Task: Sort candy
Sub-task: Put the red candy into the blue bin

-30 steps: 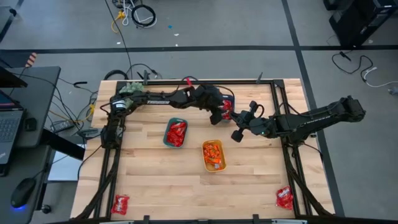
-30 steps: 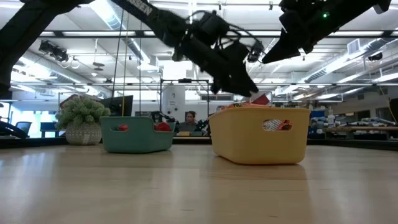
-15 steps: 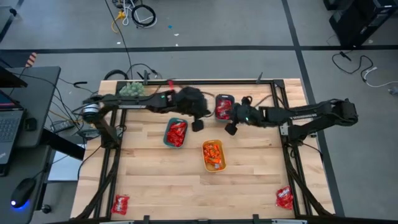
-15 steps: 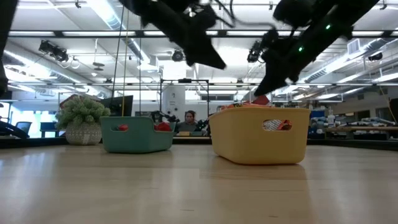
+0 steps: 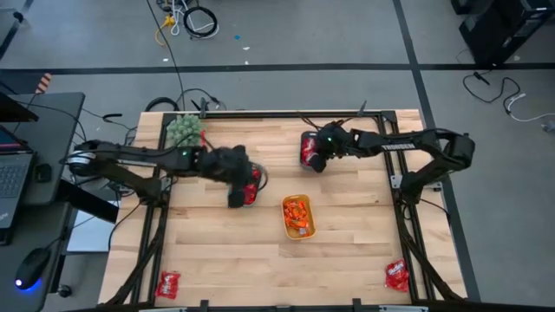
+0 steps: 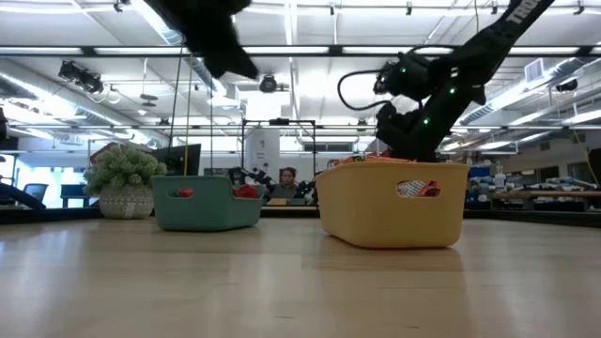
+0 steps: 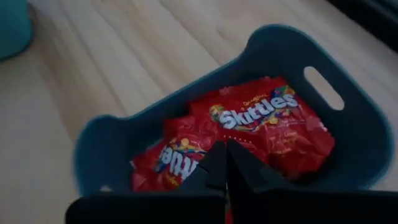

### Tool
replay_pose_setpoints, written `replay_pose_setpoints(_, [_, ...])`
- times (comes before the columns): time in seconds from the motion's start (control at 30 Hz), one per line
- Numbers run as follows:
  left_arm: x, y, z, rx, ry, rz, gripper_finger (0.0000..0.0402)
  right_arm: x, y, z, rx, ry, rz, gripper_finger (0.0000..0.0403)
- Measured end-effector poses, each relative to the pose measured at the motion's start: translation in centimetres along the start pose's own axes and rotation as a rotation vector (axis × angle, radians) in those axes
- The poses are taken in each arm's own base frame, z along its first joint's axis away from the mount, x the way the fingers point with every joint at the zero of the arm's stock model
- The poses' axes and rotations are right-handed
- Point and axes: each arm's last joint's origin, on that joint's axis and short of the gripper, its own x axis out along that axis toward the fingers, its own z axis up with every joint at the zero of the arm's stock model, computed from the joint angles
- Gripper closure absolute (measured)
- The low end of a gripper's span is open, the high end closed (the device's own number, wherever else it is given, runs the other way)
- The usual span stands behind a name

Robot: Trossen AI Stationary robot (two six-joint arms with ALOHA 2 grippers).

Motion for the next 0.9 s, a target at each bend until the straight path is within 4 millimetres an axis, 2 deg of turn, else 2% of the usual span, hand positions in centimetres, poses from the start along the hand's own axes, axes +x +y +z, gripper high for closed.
replay_pose_setpoints(0.2, [-1.2,-3.2,-2.2,-0.08,0.217,-0.053,0.0401,0.8,-0.5,0.5,-0.01,0.02,0.002,0.0403])
replay_pose_setpoints(0.37, [-2.3,-6.0,-4.1,-0.179,0.396,-0.069,0.0401,-1.7,0.3,1.6,-0.072,-0.087,-0.02,0.0403])
replay_pose_setpoints(0.6, [-4.6,-11.3,-6.5,-0.362,0.55,-0.091,0.0401,-6.1,2.3,2.6,-0.134,-0.245,0.055,0.0403])
replay_pose_setpoints(0.73, [-5.1,-13.9,-7.6,-0.49,0.615,-0.086,0.0401,-7.1,3.5,2.5,-0.159,-0.275,0.094,0.0398])
replay_pose_setpoints(0.9, [-4.6,-17.0,-9.2,-0.578,0.742,-0.11,0.0391,-7.3,4.8,2.2,-0.188,-0.289,0.137,0.0385])
